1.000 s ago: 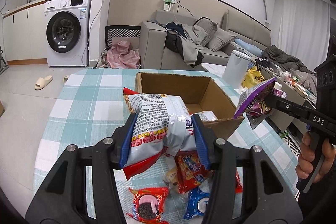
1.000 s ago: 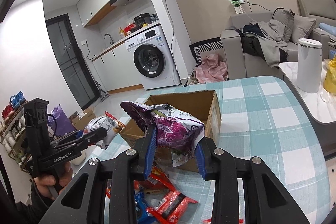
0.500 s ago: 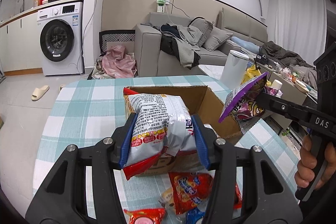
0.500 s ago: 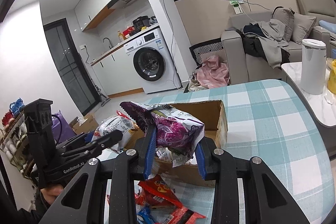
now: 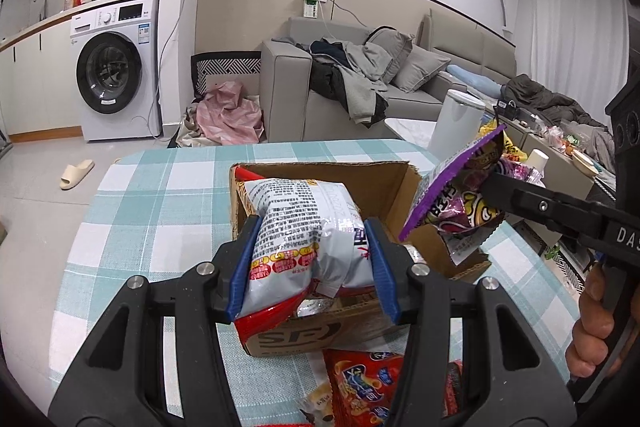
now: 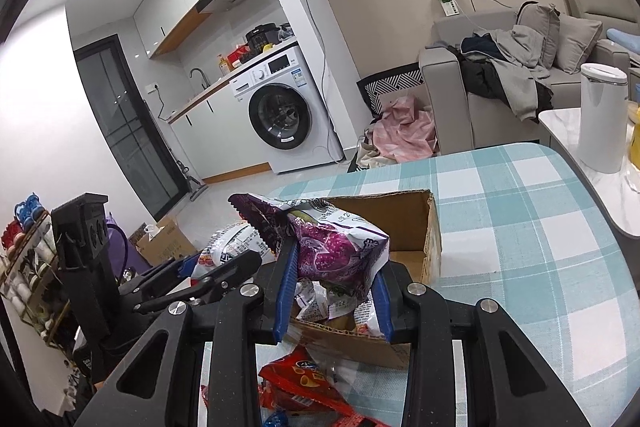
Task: Organize snacks
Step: 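Lift both held bags and carry them over the cardboard box, then open both tools to release the bags into the box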
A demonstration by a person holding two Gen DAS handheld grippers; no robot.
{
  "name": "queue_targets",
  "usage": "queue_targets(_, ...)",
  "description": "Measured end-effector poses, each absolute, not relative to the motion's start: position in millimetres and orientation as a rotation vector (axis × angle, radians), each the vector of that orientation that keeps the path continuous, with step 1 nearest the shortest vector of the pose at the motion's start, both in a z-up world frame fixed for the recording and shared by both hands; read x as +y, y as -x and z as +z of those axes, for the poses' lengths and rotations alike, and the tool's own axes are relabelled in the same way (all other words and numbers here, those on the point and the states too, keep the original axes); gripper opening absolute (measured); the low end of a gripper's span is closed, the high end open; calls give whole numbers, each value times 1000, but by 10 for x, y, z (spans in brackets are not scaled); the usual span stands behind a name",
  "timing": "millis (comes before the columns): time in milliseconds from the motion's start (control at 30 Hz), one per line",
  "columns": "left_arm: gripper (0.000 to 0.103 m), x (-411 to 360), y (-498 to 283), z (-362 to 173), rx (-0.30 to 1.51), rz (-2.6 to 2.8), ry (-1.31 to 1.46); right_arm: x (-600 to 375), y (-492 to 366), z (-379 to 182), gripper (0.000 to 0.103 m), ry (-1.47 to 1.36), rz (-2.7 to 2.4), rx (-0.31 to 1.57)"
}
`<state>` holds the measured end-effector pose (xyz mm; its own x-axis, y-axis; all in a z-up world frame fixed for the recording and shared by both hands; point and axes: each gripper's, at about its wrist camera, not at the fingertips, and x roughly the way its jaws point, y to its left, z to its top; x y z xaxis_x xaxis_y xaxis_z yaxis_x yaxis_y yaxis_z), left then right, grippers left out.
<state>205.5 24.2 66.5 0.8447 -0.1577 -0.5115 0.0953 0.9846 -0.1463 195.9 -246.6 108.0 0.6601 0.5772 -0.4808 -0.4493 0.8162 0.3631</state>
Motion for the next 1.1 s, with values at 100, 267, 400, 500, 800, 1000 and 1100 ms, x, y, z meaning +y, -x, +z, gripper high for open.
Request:
queue_targets(100,48,268,-2131,615,556,-119,118,-2423,-2009,1050,33,-223,579,625)
queue_targets(267,48,295,-2243,528,571,-112,124,-2371,-2095,983,33,-231,559,639)
queue_targets(400,48,265,-2317,465,578,-101,112,-2327,-2187,916,34,-240,554,664)
queue_targets(500,49,229,-2366,413,583,-99,96,-2284,-2229,872,34,-229,547,674)
queue_targets(800,49,199,-2453,300,606,-98,82,-2242,-2408,748,35,-216,534,715)
queue_targets(1000,59,229,-2413,322,613,-110,75,-2226,-2407,773,46,-170,565,719)
queue_targets(1100,77,274,-2321,361,611,-113,85,-2264,-2366,818,50,-141,549,702)
